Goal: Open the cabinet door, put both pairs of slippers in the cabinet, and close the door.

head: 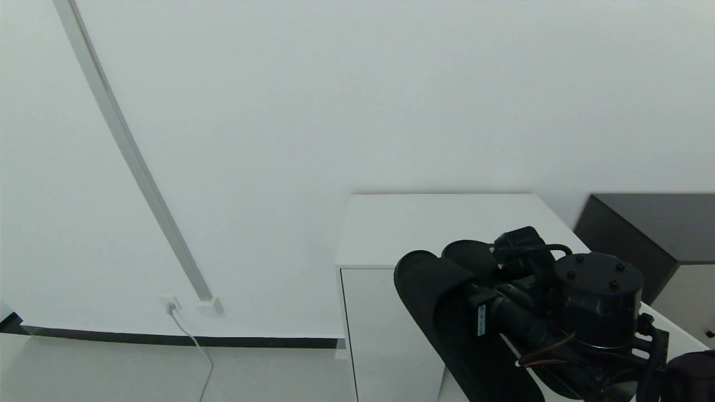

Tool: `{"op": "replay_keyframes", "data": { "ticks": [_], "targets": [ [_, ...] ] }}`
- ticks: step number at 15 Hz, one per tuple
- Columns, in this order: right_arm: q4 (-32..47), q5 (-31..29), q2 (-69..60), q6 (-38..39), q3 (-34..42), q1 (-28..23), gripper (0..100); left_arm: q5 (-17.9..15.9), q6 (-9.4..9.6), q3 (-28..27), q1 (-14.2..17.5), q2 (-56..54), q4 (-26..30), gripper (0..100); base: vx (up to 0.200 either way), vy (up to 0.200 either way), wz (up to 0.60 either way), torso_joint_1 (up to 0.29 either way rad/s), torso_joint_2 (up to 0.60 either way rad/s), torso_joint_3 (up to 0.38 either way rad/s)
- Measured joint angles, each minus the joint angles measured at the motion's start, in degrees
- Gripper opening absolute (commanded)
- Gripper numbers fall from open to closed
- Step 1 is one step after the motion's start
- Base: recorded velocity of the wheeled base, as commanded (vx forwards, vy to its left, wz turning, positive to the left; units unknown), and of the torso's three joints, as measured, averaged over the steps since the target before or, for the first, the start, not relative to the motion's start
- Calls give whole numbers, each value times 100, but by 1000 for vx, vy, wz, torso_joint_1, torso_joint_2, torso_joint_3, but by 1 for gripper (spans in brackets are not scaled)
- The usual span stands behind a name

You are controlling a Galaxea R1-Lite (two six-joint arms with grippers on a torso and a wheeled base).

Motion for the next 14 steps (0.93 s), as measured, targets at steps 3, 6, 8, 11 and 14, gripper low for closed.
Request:
{"op": "replay_keyframes", "data": {
  "ticks": [3, 6, 8, 11, 14],
  "targets": [
    [-9, -7, 0, 1, 33, 11, 0, 0, 2, 0, 0, 0, 0, 0, 0, 0, 0, 0, 0, 0],
    [-5, -18, 0, 0, 52, -2, 0, 0, -5, 0, 0, 0, 5, 0, 0, 0, 0, 0, 0, 0],
    [-5, -24, 0, 0, 56, 2, 0, 4, -5, 2, 0, 0, 2, 0, 0, 0, 0, 0, 0, 0],
    [-6, -29, 0, 1, 50, -5, 0, 13, -18, 2, 0, 0, 5, 0, 0, 0, 0, 0, 0, 0],
    [-6, -27, 0, 0, 48, 6, 0, 15, -18, 0, 0, 0, 5, 0, 0, 0, 0, 0, 0, 0]
  ]
}}
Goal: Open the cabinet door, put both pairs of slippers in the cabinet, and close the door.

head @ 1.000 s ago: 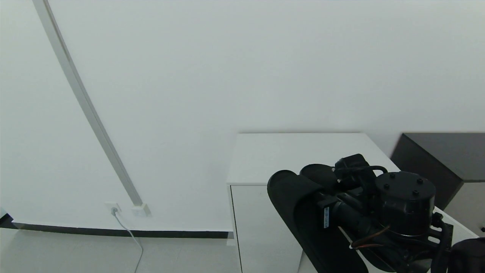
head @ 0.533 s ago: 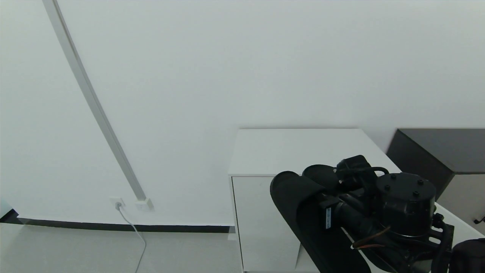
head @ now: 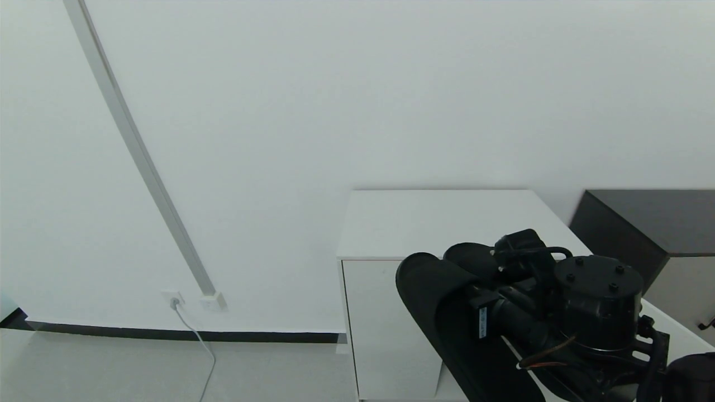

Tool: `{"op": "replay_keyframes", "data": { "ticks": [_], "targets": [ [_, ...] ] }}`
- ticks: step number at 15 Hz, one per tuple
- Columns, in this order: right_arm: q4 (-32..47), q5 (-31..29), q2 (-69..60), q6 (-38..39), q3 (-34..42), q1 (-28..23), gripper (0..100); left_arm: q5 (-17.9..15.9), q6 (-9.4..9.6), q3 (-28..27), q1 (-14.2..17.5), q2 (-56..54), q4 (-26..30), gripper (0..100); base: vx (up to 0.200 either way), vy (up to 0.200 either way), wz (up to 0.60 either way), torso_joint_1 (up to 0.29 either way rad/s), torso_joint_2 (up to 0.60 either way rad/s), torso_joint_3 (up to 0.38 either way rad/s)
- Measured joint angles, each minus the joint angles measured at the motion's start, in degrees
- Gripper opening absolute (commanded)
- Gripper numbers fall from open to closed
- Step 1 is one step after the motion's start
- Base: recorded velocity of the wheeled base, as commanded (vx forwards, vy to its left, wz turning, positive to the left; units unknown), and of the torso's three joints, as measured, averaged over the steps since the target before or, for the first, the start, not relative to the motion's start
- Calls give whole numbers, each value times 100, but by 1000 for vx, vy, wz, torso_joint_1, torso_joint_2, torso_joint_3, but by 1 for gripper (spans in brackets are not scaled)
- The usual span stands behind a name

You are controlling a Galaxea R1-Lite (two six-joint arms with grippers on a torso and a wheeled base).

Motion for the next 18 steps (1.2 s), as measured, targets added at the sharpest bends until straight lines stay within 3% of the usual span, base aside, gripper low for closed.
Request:
{"op": "replay_keyframes", "data": {
  "ticks": [18],
  "targets": [
    [-10, -9, -33, -7, 61, 82, 0, 2, -9, 0, -2, 0, 0, 0, 0, -189, 0, 4, 3, 2]
  ]
}}
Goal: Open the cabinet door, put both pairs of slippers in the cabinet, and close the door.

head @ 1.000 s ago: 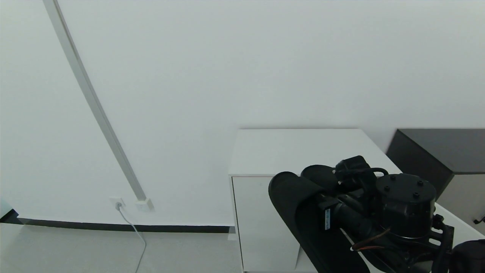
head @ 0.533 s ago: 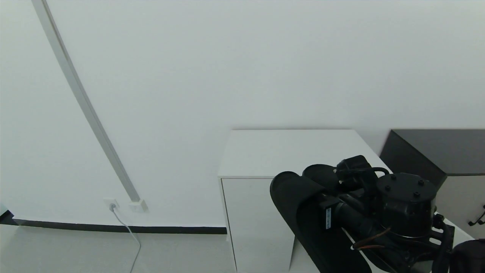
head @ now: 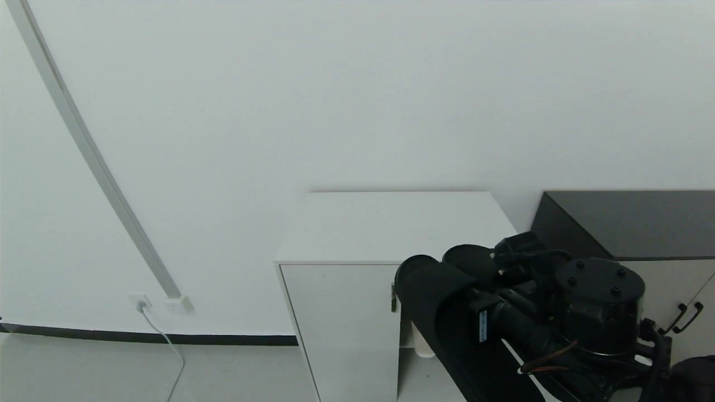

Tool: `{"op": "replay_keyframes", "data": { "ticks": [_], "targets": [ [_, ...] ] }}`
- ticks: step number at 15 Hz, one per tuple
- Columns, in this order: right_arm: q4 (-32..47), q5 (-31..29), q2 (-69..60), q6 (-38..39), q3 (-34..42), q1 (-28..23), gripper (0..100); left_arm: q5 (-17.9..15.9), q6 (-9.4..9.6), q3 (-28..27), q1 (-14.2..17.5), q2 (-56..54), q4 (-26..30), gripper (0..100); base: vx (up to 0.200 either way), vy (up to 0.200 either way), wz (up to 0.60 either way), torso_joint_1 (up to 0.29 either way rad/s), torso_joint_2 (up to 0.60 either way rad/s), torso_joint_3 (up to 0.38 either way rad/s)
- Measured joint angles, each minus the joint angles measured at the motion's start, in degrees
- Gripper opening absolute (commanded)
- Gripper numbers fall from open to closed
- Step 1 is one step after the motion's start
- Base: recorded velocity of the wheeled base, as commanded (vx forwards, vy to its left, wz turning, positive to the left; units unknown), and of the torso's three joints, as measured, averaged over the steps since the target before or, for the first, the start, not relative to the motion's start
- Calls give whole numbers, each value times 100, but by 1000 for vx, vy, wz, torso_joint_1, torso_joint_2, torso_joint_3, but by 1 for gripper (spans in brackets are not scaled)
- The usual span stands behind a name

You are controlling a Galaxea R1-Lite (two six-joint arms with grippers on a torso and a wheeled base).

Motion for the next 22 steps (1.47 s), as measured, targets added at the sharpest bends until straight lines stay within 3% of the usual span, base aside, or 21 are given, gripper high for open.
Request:
{"op": "replay_keyframes", "data": {
  "ticks": [4, 12, 22],
  "targets": [
    [7, -2, -61, -2, 44, 0, 0, -9, 2, 0, 2, 0, -5, 0, 0, -200, 0, 0, 1, 4],
    [7, 28, -20, 174, 63, 519, 0, -15, 2, 2, 0, 0, -5, 0, 0, 0, 0, 0, 0, 0],
    [-1, -20, 140, 240, 93, 673, 0, -17, 2, 0, 2, 0, 0, 0, 0, 0, 0, 0, 0, 0]
  ]
}}
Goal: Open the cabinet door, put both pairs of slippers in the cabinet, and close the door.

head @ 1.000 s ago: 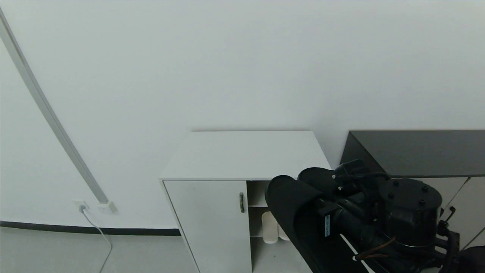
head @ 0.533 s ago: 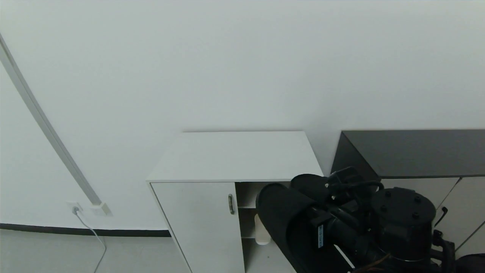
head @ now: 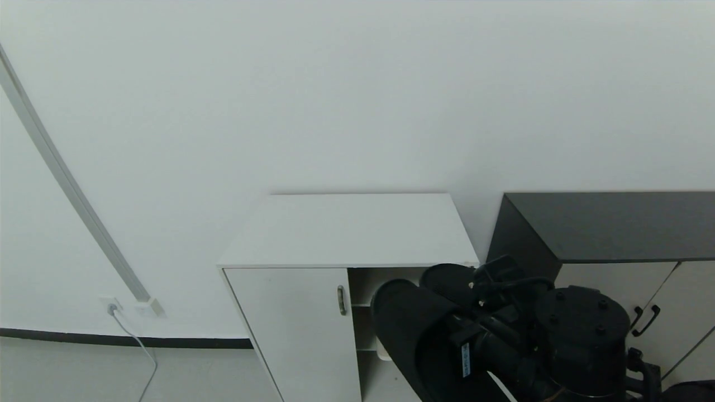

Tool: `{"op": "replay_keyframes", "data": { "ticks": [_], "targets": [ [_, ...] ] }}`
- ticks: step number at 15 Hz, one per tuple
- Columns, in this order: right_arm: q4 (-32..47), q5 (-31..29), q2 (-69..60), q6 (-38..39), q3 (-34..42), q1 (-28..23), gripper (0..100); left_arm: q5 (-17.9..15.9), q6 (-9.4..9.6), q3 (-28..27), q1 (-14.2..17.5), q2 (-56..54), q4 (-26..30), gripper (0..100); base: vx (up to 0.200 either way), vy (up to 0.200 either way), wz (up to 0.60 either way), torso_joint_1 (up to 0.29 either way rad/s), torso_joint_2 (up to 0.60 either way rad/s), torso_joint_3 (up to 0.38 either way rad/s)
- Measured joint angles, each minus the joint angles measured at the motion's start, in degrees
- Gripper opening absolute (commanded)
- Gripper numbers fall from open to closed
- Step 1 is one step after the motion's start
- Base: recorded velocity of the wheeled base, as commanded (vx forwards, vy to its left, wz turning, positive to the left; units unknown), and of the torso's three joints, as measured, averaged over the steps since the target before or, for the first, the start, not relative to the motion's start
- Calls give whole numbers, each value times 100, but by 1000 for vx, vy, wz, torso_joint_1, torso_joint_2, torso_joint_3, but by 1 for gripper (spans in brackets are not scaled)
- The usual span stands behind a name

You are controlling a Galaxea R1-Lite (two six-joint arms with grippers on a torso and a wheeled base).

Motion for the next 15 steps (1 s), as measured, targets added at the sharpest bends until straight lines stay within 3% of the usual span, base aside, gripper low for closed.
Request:
{"op": "replay_keyframes", "data": {
  "ticks": [9, 15],
  "targets": [
    [-10, 11, 124, 22, 11, 80, 0, 0, 0, 0, -2, 0, 0, 0, 0, 0, 0, 0, 0, 0],
    [-76, 4, 221, 30, 17, 161, 0, 0, -2, 0, 0, 0, 0, 0, 0, 0, 0, -136, 305, 168]
  ]
}}
